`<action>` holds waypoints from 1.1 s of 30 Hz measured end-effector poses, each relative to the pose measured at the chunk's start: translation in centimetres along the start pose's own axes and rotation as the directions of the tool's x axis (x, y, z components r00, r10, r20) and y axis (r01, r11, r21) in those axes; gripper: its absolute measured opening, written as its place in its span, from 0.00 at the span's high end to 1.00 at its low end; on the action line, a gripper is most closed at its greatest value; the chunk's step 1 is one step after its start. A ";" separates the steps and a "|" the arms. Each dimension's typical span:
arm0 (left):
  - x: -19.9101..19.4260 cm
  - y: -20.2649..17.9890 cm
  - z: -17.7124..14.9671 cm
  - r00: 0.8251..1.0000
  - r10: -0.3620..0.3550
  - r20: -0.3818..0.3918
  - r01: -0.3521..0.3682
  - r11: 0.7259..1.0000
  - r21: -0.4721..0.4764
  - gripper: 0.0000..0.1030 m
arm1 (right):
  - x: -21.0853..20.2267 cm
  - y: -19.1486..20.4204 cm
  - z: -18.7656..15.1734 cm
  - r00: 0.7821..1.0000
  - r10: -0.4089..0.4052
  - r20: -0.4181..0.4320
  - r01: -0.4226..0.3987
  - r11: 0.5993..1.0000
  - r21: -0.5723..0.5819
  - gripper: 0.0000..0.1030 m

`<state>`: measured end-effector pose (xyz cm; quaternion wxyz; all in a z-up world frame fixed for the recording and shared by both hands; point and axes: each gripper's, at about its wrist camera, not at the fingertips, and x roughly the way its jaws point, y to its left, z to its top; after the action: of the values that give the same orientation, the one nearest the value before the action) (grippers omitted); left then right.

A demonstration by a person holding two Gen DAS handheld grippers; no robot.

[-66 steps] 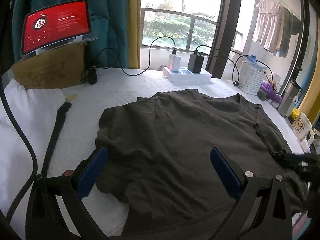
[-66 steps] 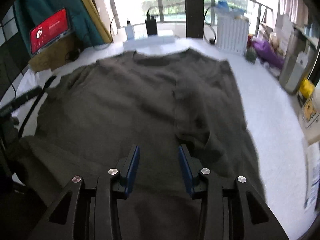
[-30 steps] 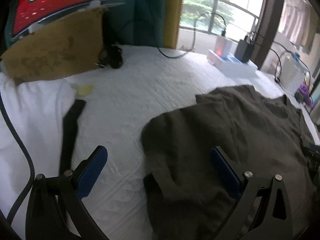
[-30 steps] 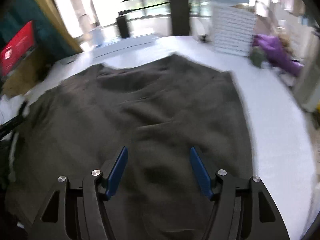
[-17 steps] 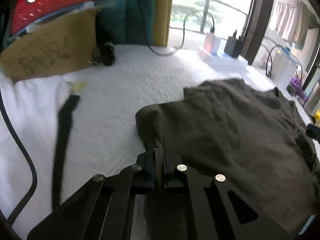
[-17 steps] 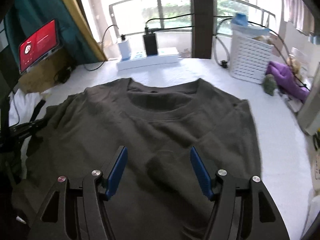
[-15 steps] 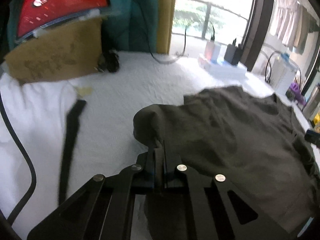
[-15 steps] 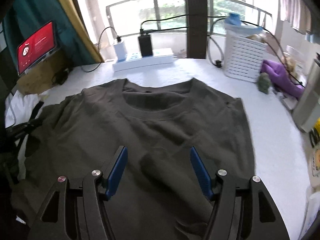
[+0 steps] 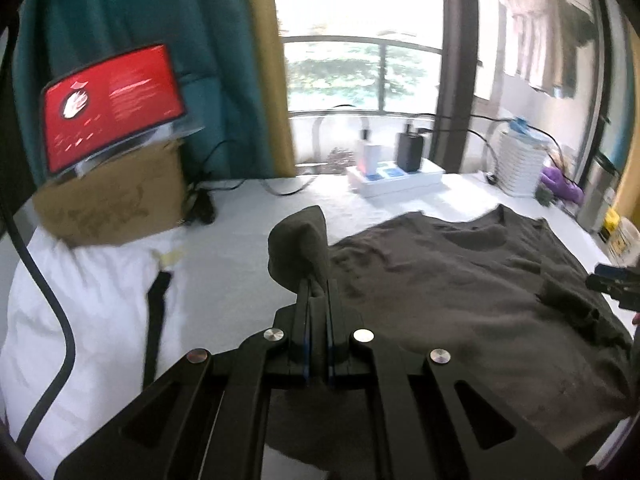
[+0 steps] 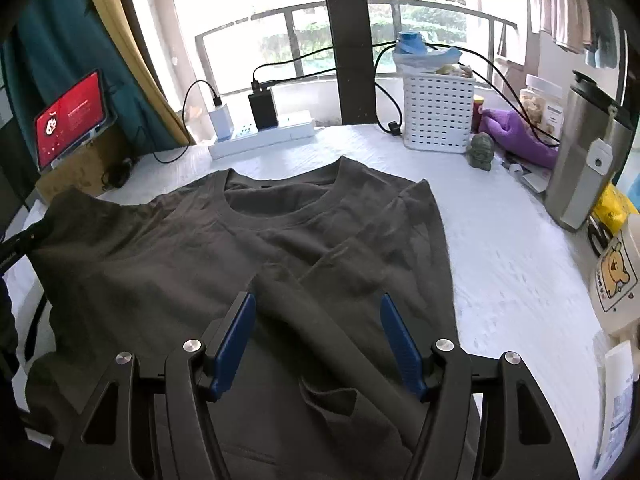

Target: Fold small clothes

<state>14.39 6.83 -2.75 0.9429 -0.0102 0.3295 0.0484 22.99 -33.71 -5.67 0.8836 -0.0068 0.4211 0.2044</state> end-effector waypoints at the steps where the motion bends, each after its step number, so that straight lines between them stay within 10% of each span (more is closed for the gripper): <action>1: 0.0 -0.7 0.1 1.000 -0.009 -0.001 0.009 1.000 0.016 0.96 | -0.2 -0.2 -0.1 1.000 0.004 0.005 -0.004 1.000 0.004 0.35; 17: 5.1 -12.0 -2.7 0.954 -0.182 -0.236 0.233 0.949 0.210 0.94 | -1.4 -3.8 -2.4 0.999 0.026 0.031 -0.028 0.997 0.077 0.35; 22: 4.2 -12.7 -3.5 0.923 -0.257 -0.286 0.317 0.930 0.186 0.64 | -1.4 -4.4 -3.1 1.000 0.023 0.021 -0.025 0.995 0.094 0.35; 25: 2.7 -12.1 -3.2 0.918 -0.287 -0.275 0.339 0.926 0.166 0.62 | -1.5 -4.6 -3.8 1.000 0.021 0.005 -0.021 0.995 0.095 0.35; 33: 0.2 -7.5 -2.7 0.937 -0.292 -0.190 0.312 0.946 0.090 0.44 | -1.7 -4.4 -5.5 0.999 0.042 -0.035 -0.038 0.994 0.102 0.35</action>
<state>13.57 -0.79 -5.11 0.9055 -0.0087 0.4076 -0.1179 19.57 -39.33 -8.66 0.8707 0.0430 0.4472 0.2003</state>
